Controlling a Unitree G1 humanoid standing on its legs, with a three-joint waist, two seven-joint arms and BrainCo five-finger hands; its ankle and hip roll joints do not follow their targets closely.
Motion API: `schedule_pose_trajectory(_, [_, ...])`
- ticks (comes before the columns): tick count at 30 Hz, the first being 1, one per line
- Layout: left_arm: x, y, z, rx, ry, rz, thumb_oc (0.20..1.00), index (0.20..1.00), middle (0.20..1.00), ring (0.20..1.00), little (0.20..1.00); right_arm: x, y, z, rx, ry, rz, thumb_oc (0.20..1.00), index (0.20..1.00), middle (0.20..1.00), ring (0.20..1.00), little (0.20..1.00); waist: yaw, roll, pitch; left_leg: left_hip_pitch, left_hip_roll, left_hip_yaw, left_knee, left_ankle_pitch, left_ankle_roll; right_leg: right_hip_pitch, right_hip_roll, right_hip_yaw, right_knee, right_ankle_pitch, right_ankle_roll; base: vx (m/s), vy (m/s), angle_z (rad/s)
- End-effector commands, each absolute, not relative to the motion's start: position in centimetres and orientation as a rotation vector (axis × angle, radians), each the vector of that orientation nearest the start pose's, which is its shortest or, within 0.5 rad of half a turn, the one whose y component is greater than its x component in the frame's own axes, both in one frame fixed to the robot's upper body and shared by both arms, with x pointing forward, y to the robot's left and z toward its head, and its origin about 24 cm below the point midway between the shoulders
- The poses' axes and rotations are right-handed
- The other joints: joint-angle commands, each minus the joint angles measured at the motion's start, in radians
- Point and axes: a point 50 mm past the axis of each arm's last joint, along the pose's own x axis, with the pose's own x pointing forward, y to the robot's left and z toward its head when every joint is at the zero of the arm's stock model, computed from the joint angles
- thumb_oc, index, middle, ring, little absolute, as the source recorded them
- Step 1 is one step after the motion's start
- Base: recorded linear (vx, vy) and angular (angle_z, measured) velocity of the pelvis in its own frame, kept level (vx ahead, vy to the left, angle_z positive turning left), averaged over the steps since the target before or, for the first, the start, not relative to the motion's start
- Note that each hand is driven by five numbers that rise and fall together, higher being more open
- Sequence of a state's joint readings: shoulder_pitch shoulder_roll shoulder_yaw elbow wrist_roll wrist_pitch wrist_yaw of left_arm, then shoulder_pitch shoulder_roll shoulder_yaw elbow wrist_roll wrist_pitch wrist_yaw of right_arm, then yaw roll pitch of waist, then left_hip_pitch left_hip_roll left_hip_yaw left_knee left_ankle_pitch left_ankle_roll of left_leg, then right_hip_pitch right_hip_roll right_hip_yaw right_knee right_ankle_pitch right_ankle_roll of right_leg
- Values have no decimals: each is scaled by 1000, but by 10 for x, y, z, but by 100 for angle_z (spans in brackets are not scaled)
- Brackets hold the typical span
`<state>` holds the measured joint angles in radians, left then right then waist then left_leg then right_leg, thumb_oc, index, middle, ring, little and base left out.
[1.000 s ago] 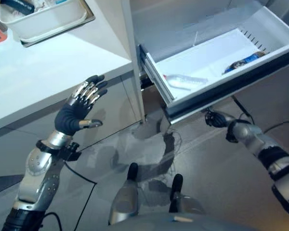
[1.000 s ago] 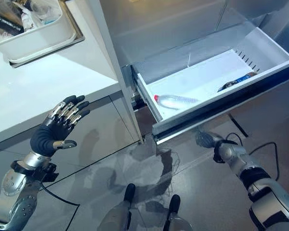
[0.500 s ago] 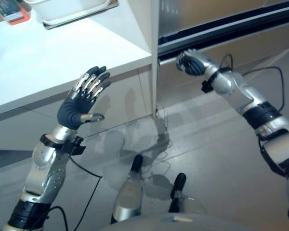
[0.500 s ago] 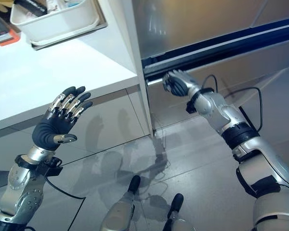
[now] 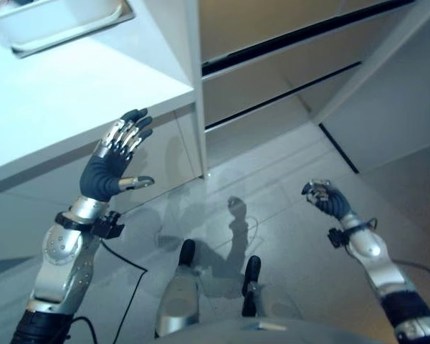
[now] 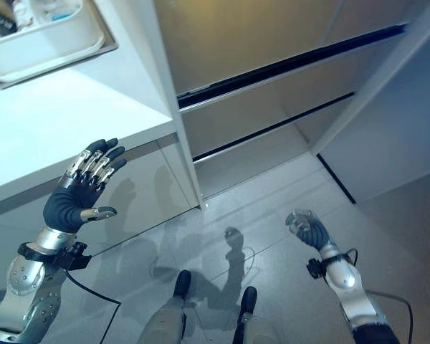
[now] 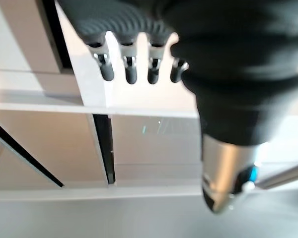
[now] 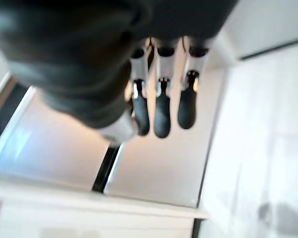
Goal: Take the drinks into the refrigerator
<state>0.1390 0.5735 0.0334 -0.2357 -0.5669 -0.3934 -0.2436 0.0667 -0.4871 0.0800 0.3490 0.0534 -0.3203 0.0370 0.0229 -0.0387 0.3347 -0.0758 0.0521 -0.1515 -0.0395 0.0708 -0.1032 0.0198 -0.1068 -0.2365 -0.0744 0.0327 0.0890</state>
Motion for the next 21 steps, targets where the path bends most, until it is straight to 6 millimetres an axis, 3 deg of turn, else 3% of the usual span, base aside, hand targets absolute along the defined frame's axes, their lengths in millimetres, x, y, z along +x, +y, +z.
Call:
schedule_pose_trajectory(1, [207,235,107,123,-407,-255,1000,1000,1000,1000,1000,222,-253,2,-364,83,86,1000,1000,1000,1000,1000,-6,-15,-92,59,-80,34,58,-144,106,-22,27,-16,126,-115,-28,14,33,-12])
schedule_pose_trajectory(7, [186,249,-4,214,74,-150,1000,1000,1000,1000,1000,177,-269,-62,-291,405,-7,1000,1000,1000,1000,1000,-25,0,-140,109,-82,67,53,-156,110,22,27,9,107,-105,-18,-1,36,-11])
schedule_pose_trajectory(9, [164,251,-57,202,342,-95,1000,1000,1000,1000,1000,154,-270,-93,-251,593,-20,1000,1000,1000,1000,1000,-25,5,-154,126,-82,79,48,-156,111,37,30,20,97,-102,-16,-25,17,-14])
schedule_pose_trajectory(10, [165,251,-57,202,341,-95,1000,1000,1000,1000,1000,154,-270,-93,-251,592,-21,1000,1000,1000,1000,1000,-26,5,-156,123,-83,78,47,-154,112,34,29,19,95,-99,-16,-39,17,-7])
schedule_pose_trajectory(11, [151,251,-85,175,493,-43,1000,1000,1000,1000,1000,141,-270,-106,-252,682,-16,1000,1000,1000,1000,1000,-30,9,-167,129,-83,82,42,-151,113,40,29,21,89,-97,-16,-51,19,-7])
schedule_pose_trajectory(12, [117,247,-130,110,791,70,1000,1000,1000,1000,1000,120,-272,-126,-264,851,-59,1000,1000,1000,1000,1000,-39,17,-185,145,-83,90,27,-146,114,49,33,32,78,-92,-18,-47,23,1])
schedule_pose_trajectory(13, [117,243,-133,111,810,59,1000,1000,1000,1000,1000,115,-273,-131,-252,895,-84,1000,1000,1000,1000,1000,-44,19,-198,148,-83,90,19,-144,115,52,32,31,72,-90,-18,-40,18,-7])
schedule_pose_trajectory(16, [67,240,-162,5,1145,171,1000,1000,1000,1000,1000,81,-274,-149,-247,1121,-154,1000,1000,1000,1000,1000,-47,30,-234,171,-83,97,0,-141,117,73,32,33,51,-80,-15,2,16,-17])
schedule_pose_trajectory(18, [58,237,-166,-3,1212,171,1000,1000,1000,1000,1000,82,-271,-151,-224,1147,-168,1000,1000,1000,1000,1000,-46,38,-252,188,-84,101,-17,-138,118,89,32,36,30,-71,-14,17,33,-6])
schedule_pose_trajectory(21, [42,231,-170,-23,1274,155,1000,1000,1000,1000,1000,59,-263,-159,-208,1240,-121,1000,1000,1000,1000,1000,-38,46,-280,207,-86,106,-40,-134,117,109,33,39,-4,-59,-10,8,18,-6])
